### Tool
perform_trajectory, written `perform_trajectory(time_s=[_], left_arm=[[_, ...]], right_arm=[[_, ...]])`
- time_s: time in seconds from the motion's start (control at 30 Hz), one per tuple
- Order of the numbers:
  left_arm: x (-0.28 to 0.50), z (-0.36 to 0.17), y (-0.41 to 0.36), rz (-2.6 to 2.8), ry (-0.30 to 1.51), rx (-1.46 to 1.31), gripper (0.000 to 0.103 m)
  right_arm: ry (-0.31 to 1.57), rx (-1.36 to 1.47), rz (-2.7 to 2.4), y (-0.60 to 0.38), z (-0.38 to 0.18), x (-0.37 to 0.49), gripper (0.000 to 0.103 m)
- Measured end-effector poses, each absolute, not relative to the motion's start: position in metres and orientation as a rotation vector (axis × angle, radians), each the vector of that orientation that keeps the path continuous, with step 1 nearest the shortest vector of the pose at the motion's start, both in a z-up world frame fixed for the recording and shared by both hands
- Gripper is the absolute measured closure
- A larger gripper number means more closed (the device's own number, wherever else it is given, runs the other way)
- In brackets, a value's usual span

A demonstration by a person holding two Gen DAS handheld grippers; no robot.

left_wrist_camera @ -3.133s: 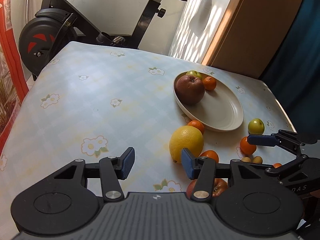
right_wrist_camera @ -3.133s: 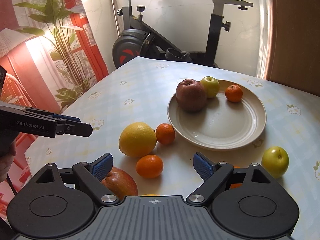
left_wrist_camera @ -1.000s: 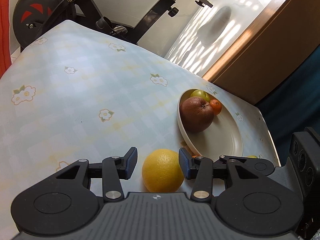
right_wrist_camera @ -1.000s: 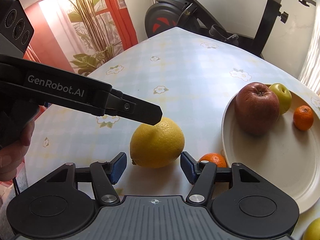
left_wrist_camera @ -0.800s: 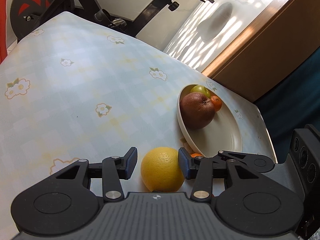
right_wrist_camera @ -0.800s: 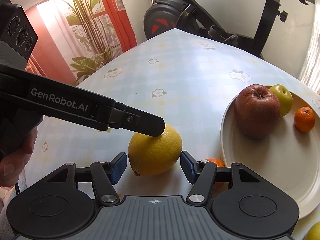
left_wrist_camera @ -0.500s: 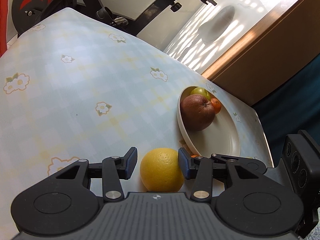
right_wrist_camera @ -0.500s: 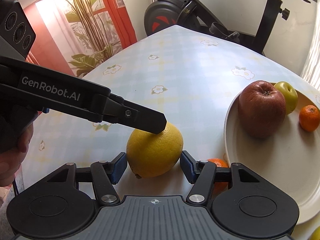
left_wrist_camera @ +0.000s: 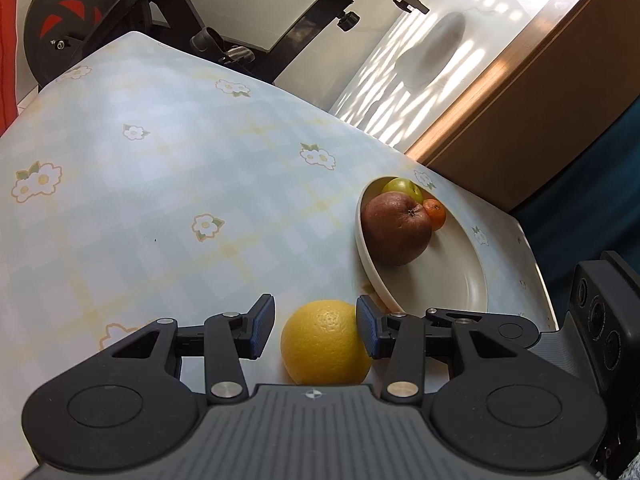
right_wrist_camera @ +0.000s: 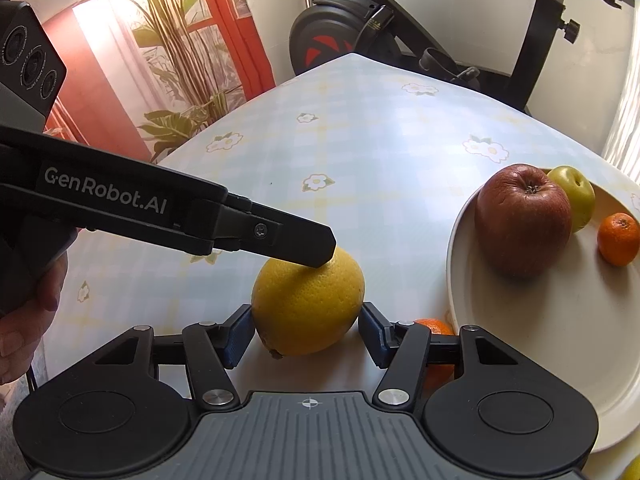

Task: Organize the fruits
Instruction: 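Grasp the large yellow citrus between both tools, then carry the yellow citrus with both tools onto the plate beside the apples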

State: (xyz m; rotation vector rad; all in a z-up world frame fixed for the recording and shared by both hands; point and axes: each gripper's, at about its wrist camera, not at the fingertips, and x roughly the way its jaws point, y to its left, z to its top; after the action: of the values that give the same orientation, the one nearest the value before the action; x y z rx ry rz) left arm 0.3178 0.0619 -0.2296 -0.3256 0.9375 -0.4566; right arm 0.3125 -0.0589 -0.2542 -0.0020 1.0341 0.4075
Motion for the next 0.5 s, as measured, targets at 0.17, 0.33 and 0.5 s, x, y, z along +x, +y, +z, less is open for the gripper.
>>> perform_trajectory(time_s=[0.17,0.33,0.5], left_arm=[[0.316,-0.229,0.059,-0.469,0.942,-0.305,0.056],[0.314,-0.227,0.054,-0.498,0.961,-0.29,0.056],[0.309,-0.214,0.048,-0.505,0.938,-0.271,0.056]], right_arm=[[1.035,-0.006,0.408,-0.058,-0.254,0.313,0.05],[1.025,0.004,0.421,-0.061,-0.252,0.308,0.05],[0.974,0.045,0.414,-0.07,-0.242,0.3,0.05]])
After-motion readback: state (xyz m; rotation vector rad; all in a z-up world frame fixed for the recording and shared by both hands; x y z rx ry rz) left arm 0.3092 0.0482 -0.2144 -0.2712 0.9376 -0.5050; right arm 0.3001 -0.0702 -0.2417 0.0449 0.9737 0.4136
